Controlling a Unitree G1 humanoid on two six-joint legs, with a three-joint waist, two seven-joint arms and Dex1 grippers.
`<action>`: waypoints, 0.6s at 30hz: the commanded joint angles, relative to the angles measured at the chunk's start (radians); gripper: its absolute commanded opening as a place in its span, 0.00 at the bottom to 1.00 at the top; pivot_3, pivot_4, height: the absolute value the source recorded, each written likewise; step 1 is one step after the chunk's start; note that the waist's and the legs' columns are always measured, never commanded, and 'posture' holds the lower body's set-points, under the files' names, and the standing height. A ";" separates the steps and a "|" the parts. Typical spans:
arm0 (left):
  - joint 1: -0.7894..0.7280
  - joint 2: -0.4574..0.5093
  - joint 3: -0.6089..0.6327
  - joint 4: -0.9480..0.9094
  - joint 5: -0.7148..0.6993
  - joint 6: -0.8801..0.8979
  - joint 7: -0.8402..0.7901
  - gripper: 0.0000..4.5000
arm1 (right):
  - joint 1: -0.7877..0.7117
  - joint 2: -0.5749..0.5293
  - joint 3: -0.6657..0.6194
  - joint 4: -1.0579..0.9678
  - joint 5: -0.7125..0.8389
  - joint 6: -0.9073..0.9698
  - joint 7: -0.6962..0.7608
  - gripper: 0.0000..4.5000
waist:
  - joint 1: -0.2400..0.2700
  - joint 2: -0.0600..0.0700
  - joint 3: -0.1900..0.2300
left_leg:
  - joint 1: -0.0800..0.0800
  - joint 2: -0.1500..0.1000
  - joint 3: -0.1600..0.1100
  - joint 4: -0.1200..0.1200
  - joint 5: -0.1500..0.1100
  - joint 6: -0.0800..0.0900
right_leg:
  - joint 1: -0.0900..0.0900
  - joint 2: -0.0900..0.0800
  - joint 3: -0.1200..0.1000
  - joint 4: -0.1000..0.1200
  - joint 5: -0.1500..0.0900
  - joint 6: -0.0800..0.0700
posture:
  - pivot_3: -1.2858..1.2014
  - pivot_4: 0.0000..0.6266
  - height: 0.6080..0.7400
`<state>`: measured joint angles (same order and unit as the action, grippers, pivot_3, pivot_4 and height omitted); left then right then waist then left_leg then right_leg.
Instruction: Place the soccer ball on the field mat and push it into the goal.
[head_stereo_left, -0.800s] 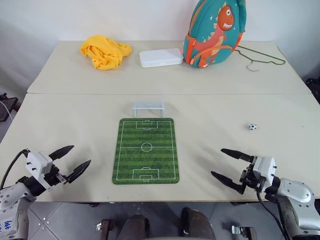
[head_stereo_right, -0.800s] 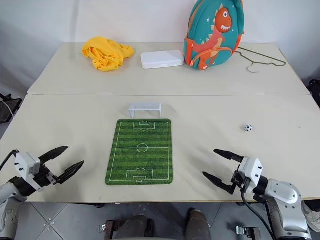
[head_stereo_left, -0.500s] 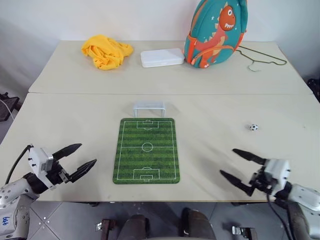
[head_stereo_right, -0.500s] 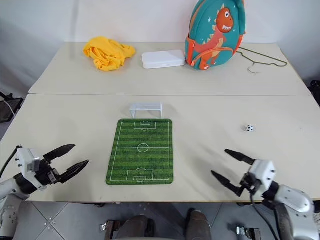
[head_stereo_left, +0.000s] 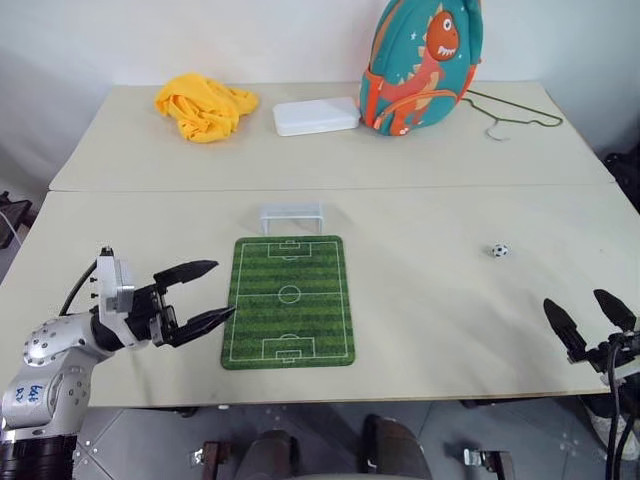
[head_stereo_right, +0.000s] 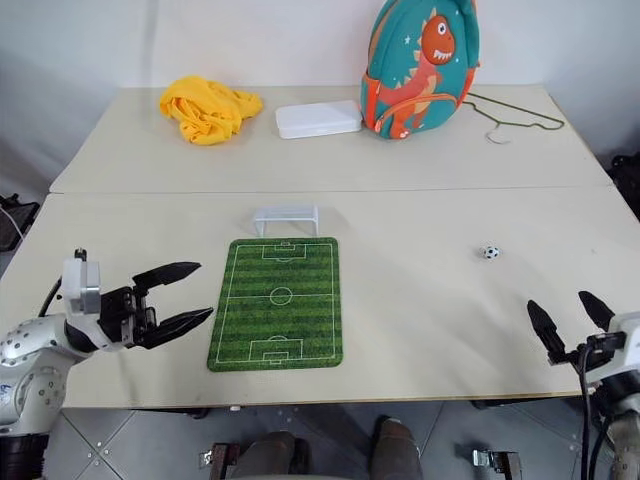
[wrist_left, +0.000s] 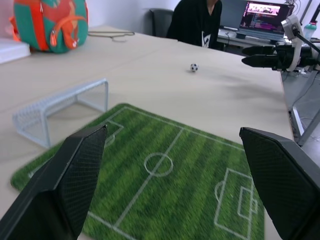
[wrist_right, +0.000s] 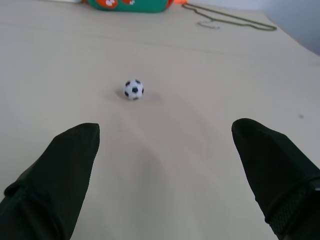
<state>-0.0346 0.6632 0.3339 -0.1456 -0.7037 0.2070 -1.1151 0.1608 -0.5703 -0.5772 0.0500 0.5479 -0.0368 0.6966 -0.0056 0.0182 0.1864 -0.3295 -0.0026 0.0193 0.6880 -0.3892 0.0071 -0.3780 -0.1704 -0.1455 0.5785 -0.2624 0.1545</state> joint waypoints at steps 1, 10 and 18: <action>-0.001 -0.005 0.013 -0.024 -0.021 0.005 0.002 1.00 | -0.086 -0.049 0.024 -0.039 -0.020 0.088 -0.068 0.99 | 0.001 0.000 0.000 | 0.001 0.000 0.001 0.000 0.000 0.000 | 0.000 0.000 0.001 0.001 0.000 0.000 | 0.52 0.24 1.00; -0.007 -0.038 -0.034 -0.042 -0.041 0.051 -0.020 1.00 | -0.443 -0.115 0.215 0.185 -0.145 0.318 -0.145 0.99 | 0.013 0.000 0.000 | -0.008 0.000 0.003 0.004 0.000 0.000 | -0.012 0.000 0.005 0.008 0.000 -0.001 | 0.52 0.24 1.00; -0.028 -0.051 -0.046 -0.018 -0.022 0.035 -0.030 1.00 | -0.542 -0.088 0.273 0.323 -0.220 0.298 -0.165 0.79 | 0.004 0.000 0.000 | -0.009 0.000 0.007 0.005 0.000 0.000 | -0.015 0.001 0.008 0.008 0.000 0.000 | 0.52 0.24 1.00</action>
<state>-0.0592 0.6135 0.2864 -0.1518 -0.7205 0.2579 -1.1333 -0.3666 -0.6607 -0.2978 0.3652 0.3387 0.2863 0.5394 -0.0017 0.0184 0.1865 -0.3383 -0.0027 0.0269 0.6934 -0.3894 0.0074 -0.3927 -0.1698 -0.1369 0.5870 -0.2621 0.1541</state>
